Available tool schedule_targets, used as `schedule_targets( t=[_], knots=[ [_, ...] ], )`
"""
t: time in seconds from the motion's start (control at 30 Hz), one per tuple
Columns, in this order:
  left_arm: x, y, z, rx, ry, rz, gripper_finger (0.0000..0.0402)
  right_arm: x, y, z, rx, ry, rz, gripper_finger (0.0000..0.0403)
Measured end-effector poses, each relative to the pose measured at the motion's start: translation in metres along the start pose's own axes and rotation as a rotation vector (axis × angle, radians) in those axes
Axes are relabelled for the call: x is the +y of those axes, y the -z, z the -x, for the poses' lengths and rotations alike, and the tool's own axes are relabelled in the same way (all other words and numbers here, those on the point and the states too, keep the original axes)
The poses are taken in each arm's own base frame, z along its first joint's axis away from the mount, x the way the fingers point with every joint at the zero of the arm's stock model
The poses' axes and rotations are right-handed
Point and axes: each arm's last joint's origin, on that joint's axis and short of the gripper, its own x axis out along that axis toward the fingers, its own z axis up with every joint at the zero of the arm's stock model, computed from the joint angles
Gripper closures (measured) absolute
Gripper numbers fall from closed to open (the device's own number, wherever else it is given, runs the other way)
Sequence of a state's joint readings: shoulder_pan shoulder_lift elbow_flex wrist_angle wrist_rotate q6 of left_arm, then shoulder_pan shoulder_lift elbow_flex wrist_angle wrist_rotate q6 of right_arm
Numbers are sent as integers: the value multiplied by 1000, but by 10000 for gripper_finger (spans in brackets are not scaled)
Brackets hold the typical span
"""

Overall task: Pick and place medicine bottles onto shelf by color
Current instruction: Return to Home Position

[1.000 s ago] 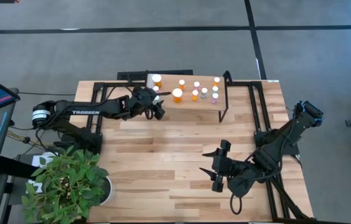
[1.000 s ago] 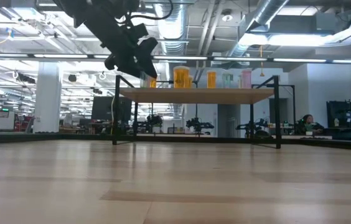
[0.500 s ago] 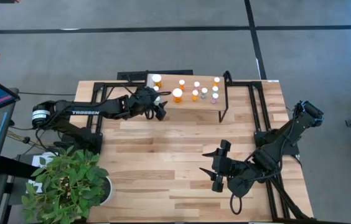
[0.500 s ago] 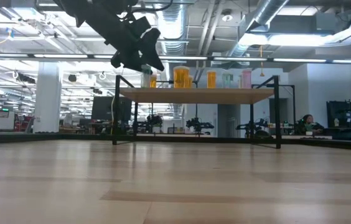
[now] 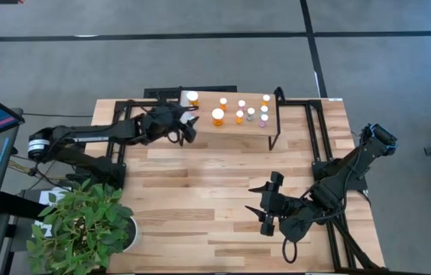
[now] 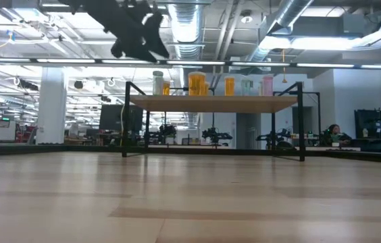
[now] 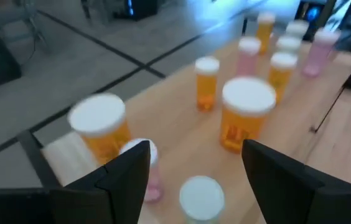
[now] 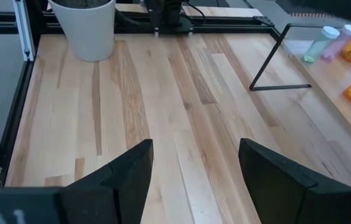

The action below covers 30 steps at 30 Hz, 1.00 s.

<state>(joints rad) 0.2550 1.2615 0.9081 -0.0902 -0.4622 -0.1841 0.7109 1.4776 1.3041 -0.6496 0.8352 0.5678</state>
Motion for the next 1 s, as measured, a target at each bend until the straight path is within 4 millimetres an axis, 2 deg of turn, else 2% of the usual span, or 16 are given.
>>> schedule_targets(
  t=[0.17, 0.27, 0.4, 0.53, 0.7, 0.8, 1.0],
  knots=[
    [3, -13, 22, -69, 89, -8, 159, 0, 0, 0, 2, 1, 3, 143],
    [-4, -16, 36, -94, 199, -46, 164, -2, 2, -1, 16, 13, 19, 143],
    [-13, -20, 55, -150, 256, -90, 183, -8, 4, -4, 48, 44, 47, 143],
    [-23, -22, 75, -193, 331, -119, 211, -17, 12, -5, 141, 81, 148, 143],
    [-34, -21, 98, -242, 421, -185, 251, -25, 14, -9, 180, 135, 74, 143],
    [-38, -23, 112, -295, 463, -247, 278, -26, 11, -12, 167, 130, 109, 143],
    [-39, -22, 134, -337, 493, -295, 344, -39, -2, 5, 96, 41, 143, 143]
  ],
)
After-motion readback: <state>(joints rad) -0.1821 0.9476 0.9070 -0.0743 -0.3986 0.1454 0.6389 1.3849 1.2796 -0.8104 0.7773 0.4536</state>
